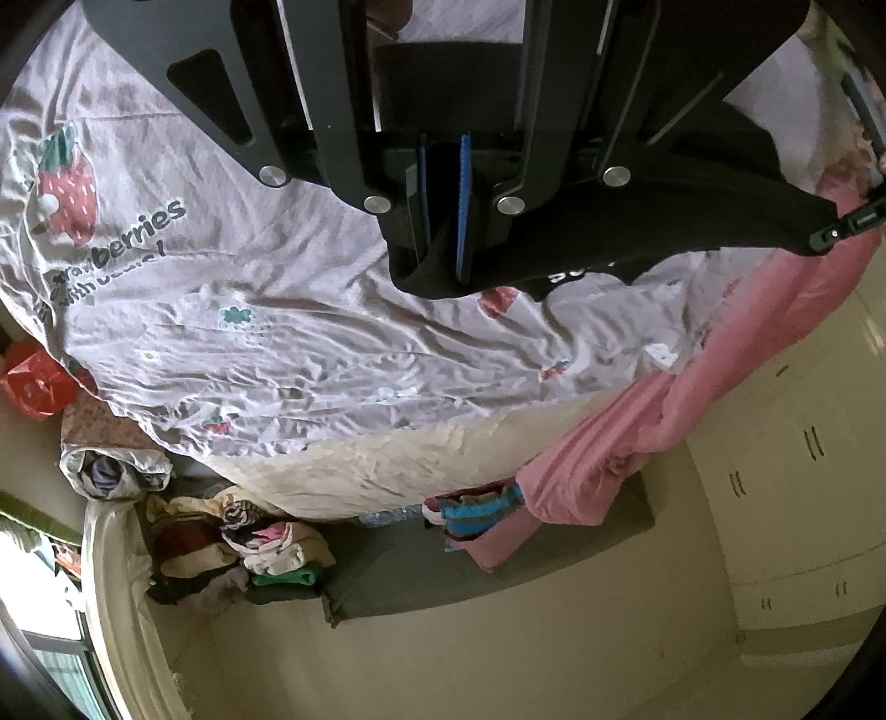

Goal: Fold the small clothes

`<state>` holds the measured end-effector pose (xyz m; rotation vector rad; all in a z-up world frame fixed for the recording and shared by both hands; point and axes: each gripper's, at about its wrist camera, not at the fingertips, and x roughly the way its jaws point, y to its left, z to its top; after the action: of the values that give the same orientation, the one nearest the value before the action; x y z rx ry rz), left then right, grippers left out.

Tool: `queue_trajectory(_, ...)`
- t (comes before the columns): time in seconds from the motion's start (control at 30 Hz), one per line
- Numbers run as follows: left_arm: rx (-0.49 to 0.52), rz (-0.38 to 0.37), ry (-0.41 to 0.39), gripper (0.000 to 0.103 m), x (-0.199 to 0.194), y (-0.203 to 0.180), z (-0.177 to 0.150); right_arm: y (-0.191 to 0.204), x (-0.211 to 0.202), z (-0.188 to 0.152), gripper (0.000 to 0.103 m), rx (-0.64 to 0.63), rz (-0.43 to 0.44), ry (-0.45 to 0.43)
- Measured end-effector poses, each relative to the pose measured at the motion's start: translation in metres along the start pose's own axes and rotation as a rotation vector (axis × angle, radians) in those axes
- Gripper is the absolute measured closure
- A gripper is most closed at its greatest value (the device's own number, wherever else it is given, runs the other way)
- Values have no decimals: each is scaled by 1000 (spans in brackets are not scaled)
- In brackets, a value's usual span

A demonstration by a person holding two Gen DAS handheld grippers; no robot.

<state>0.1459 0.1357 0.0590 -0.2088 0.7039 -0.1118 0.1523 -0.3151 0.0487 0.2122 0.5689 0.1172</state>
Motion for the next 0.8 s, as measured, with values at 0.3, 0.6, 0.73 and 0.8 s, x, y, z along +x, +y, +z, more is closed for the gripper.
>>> queue_trajectory(0.3, 29, 46, 31, 100, 30, 1, 0, 3, 33, -5, 96, -26, -50, 34)
queue_trajectory(0.6, 34, 71, 69, 98, 56, 4, -5, 4, 55, -10, 96, -46, -84, 66)
queue_trajectory(0.73, 29, 84, 83, 89, 65, 7, -8, 6, 65, -14, 74, -63, -108, 83)
queue_trajectory(0.8, 26, 103, 70, 64, 65, 9, -8, 5, 64, -16, 56, -72, -136, 63)
